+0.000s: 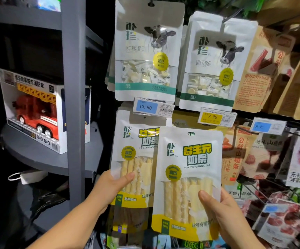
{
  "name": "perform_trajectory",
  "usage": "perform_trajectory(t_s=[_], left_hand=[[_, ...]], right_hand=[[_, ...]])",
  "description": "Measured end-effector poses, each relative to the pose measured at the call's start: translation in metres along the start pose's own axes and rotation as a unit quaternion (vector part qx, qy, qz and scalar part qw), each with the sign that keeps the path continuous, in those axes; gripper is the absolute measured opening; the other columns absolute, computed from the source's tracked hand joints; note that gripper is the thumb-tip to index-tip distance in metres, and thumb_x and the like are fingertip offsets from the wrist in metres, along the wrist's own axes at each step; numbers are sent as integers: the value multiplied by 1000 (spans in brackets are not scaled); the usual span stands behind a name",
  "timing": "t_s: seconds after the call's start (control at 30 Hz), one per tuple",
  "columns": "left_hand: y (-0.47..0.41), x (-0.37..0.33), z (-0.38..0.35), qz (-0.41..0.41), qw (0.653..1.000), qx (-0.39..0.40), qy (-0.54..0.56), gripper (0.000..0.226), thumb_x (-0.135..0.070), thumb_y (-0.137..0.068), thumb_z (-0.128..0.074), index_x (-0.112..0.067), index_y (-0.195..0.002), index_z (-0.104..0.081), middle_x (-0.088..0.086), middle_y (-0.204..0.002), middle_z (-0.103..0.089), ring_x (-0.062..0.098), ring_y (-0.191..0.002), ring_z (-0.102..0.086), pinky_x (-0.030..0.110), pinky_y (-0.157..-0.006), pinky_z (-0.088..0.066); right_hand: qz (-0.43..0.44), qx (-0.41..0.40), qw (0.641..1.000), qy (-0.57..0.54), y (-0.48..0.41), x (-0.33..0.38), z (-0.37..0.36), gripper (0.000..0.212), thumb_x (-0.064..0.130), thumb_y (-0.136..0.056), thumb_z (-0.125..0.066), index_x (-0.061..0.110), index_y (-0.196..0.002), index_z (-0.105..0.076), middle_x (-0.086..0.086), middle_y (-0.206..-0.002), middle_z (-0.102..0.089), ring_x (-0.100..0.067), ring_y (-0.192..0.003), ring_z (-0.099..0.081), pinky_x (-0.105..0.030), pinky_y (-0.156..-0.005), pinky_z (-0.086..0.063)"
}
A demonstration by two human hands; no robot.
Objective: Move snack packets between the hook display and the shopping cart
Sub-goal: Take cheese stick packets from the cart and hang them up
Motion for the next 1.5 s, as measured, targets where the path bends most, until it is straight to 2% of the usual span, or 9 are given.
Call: perform_trajectory(t_s=[0.37, 0.43, 0.57, 0.77, 0.93, 1.07, 1.2, 1.33, 1.5], left_hand=[[-14, 4, 10, 8, 1000, -18, -2, 18, -22, -86, -68, -20, -104, -71, 1, -96, -75, 19, -89, -72, 38, -85, -55], [-22, 6, 13, 9, 999, -34, -17, 17, -24, -85, -70, -23, -102, -72, -2, -95, -75, 17, -89, -71, 35, -85, -54], [-33, 14, 20, 22, 996, -74, -40, 22, -28, -80, -75, -25, -102, -70, -5, -94, -74, 13, -89, -69, 25, -73, -52], [-29, 12, 34, -25, 975, -170, -139, 37, -33, -80, -75, -20, -108, -54, -4, -100, -64, 12, -90, -61, 25, -69, -47], [-11, -8, 37, -129, 956, -234, -124, 39, -21, -87, -67, -24, -117, -43, -2, -117, -48, 15, -109, -48, 28, -95, -38], [8, -33, 22, -169, 964, -181, -95, 14, -28, -94, -53, -32, -106, -50, -6, -108, -56, 6, -98, -56, 15, -83, -41], [7, -35, 5, -117, 989, -66, -60, 42, -48, -79, -51, -30, -116, -47, -13, -109, -65, -8, -95, -61, 5, -73, -43], [4, -24, 3, -93, 991, -57, -79, 44, -51, -76, -71, -36, -113, -51, -14, -108, -68, -4, -96, -63, 22, -82, -49], [0, -19, 7, -83, 990, -63, -97, 65, -53, -59, -75, -33, -117, -51, -12, -110, -67, 3, -102, -63, 32, -89, -52]], right_hand=[[4, 4, 1000, -13, -1, 7, -9, 95, 49, -32, -97, 10, -112, -67, -17, -103, -74, -33, -91, -72, -33, -67, -59], [3, 7, 1000, -4, -5, 10, -13, 83, 45, -44, -95, 11, -114, -67, -16, -104, -74, -32, -92, -72, -34, -69, -59], [8, 11, 1000, 18, -14, 14, -24, 92, 55, -30, -95, 14, -108, -69, -15, -100, -75, -32, -89, -73, -37, -67, -59], [6, 37, 998, 43, -28, 11, -47, 46, 24, -68, -74, 11, -111, -67, -10, -97, -76, -23, -86, -73, -29, -67, -56], [6, 53, 997, 54, -39, 8, -66, 46, 27, -68, -74, 11, -111, -67, -10, -98, -76, -25, -87, -73, -32, -71, -57], [9, 68, 997, 45, -47, 7, -78, 41, 25, -69, -72, 11, -108, -68, -7, -94, -76, -21, -83, -73, -27, -66, -56], [9, 75, 996, 47, -53, 6, -90, 38, 24, -72, -79, 12, -107, -68, -6, -94, -77, -20, -83, -73, -29, -68, -56], [5, 72, 996, 45, -59, 3, -96, 29, 19, -82, -75, 12, -109, -68, -10, -100, -76, -28, -92, -72, -40, -80, -57], [-4, 70, 997, 25, -62, 2, -100, 20, 3, -88, -64, 5, -108, -66, -13, -95, -76, -25, -84, -74, -31, -68, -59]])
Point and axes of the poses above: each hand's wrist, its own y-axis away from the middle knuckle, its own z-axis out of the back of the hand, x = y × z, the point moved 6 cm from there along -y, towards the middle knuckle
